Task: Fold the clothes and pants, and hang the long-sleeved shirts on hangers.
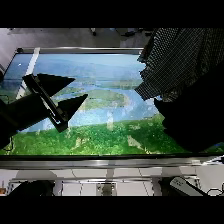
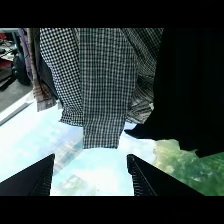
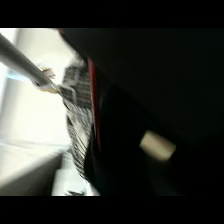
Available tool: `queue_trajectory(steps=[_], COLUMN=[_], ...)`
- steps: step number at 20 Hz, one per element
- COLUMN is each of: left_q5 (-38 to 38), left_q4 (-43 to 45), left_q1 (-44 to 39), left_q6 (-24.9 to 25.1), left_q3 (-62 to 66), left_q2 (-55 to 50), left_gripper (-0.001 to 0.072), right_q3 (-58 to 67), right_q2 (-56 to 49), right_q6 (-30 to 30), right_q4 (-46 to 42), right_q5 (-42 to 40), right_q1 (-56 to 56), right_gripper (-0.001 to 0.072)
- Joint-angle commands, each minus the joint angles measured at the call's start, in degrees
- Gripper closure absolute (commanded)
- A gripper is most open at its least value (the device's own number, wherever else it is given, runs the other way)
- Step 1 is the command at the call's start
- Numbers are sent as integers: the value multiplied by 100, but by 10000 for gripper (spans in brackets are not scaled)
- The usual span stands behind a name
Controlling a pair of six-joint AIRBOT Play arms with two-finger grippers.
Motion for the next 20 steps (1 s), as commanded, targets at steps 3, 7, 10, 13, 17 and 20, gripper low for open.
queue_trajectory(steps=[3, 7, 10, 13, 17, 20], left_q5=[2, 2, -55, -136, -90, -92], left_q4=[-2, 2, 142, 743, 1102, 1102], left_q1=[-2, 0, 2, 2, 0, 0], left_q6=[0, 2, 9, 4, 7, 7], left_q3=[-2, -2, -2, -2, -4, -4], left_q2=[4, 4, 4, 0, 4, 4], left_gripper=[159, 159, 160, 179, 177, 177], right_q3=[7, 7, 7, -96, -330, -326], right_q2=[599, 1349, 1552, 1355, 1091, 962], right_q6=[-208, -420, -1794, -2992, -3517, -3515], right_q4=[-448, -2063, -1071, -87, -450, -457], right_q5=[-365, -275, -269, -564, -1626, -2059], right_q1=[-4, -4, -2, 562, 1351, 1377], right_gripper=[14, 14, 13, 14, 14, 14])
